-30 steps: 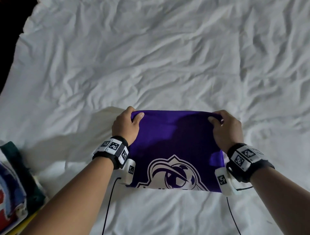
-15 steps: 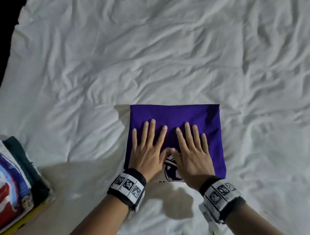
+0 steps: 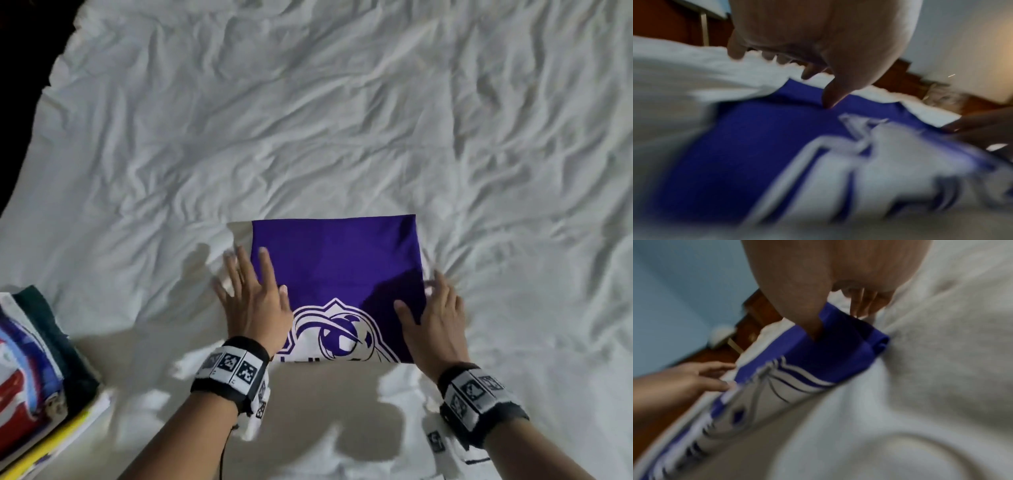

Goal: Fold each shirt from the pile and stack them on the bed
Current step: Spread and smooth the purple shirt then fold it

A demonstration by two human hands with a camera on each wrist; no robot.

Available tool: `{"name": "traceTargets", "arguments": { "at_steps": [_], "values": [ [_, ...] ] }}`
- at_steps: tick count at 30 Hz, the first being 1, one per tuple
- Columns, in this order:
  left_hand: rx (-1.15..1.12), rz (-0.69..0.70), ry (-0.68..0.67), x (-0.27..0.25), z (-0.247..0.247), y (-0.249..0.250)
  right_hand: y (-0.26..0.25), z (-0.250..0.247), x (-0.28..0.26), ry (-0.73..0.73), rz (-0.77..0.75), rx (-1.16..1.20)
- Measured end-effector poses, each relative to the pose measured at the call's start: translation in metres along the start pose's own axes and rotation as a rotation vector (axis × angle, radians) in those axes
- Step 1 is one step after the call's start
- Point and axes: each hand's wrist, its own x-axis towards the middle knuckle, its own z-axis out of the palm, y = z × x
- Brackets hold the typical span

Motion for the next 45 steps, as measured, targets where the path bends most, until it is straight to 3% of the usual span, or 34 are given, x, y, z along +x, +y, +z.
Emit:
{"name": "traceTargets", "arguments": {
  "at_steps": [2,4,7,9,13,16,23,32,39,45],
  "values": [
    [-0.041,0.142,0.079,-0.002,-0.022,0.040,-0.003,-0.002,-0.006,-0.076,0.132,0.159],
    [-0.058,0.214,-0.005,-0.004,-0.038,0.087,-0.006,-0.001,-0.012,-0.183,0.215,0.168],
    [-0.129,0.170,-0.272,0.001,-0.047,0.148,-0.006,-0.002,-0.014,-0.276,0.243,0.129],
    [-0.159,0.117,-0.436,0.006,-0.047,0.174,-0.006,-0.005,-0.015,-0.252,0.244,0.247],
    [-0.098,0.035,-0.572,0.013,-0.042,0.194,-0.003,-0.010,-0.027,-0.183,0.203,0.411],
    [-0.124,-0.011,-0.602,0.015,-0.032,0.195,-0.004,-0.015,-0.036,-0.163,0.218,0.524],
    [-0.186,0.030,-0.462,0.006,-0.033,0.203,-0.008,-0.023,-0.045,-0.082,0.239,0.680],
    [-0.709,0.096,-0.440,0.011,-0.048,0.193,-0.032,-0.051,-0.063,0.169,0.211,0.857],
    [-1.022,0.129,-0.419,0.011,-0.116,0.156,-0.107,-0.082,-0.086,0.289,-0.029,0.848],
    [-1.195,0.072,-0.376,0.014,-0.181,0.058,-0.206,-0.059,-0.114,0.271,-0.223,0.814]
  ]
}}
